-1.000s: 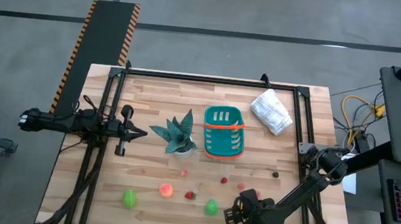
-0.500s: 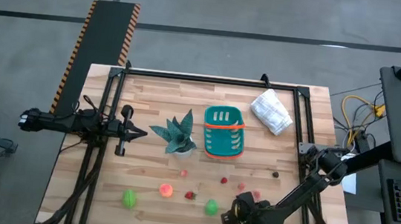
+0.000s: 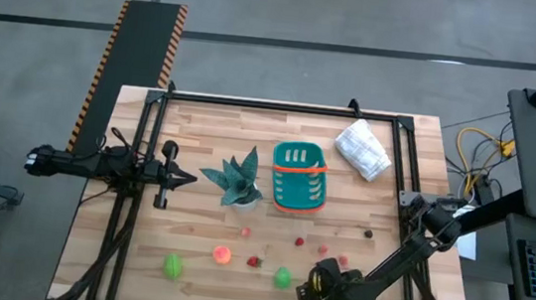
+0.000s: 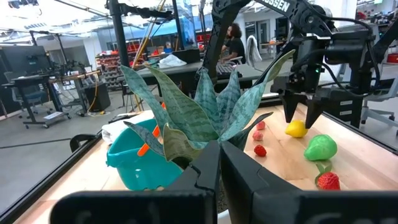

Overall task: Build produce basket
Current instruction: Put the lemon into the basket

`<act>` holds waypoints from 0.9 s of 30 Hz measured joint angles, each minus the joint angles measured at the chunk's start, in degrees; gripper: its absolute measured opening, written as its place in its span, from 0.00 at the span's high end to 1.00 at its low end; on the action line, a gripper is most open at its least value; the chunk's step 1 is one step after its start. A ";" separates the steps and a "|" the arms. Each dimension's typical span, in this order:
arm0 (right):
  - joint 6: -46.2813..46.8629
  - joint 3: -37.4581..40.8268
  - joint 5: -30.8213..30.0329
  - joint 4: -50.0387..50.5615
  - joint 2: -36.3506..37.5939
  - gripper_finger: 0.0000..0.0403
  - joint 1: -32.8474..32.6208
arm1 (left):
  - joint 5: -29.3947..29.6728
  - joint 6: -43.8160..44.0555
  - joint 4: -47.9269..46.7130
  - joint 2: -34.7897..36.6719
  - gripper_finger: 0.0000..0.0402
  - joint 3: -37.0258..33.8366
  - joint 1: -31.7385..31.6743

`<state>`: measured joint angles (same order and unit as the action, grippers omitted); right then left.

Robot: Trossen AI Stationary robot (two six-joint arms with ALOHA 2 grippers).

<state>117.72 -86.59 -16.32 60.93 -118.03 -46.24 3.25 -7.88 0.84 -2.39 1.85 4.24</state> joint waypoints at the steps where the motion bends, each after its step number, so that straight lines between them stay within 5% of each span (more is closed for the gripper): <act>1: -0.16 0.00 0.02 0.03 -0.46 0.26 0.00 | 0.01 0.00 0.00 -0.01 1.00 0.00 0.01; 15: 0.84 0.02 -0.35 0.07 -3.92 0.30 0.13 | 0.00 0.00 0.02 0.00 1.00 0.00 0.00; 27: 0.36 0.02 -0.26 0.43 -4.03 0.46 0.50 | 0.01 0.00 0.02 -0.01 1.00 0.00 0.00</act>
<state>118.08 -86.56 -16.58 61.36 -122.06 -45.74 3.27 -7.88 0.86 -2.39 1.85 4.24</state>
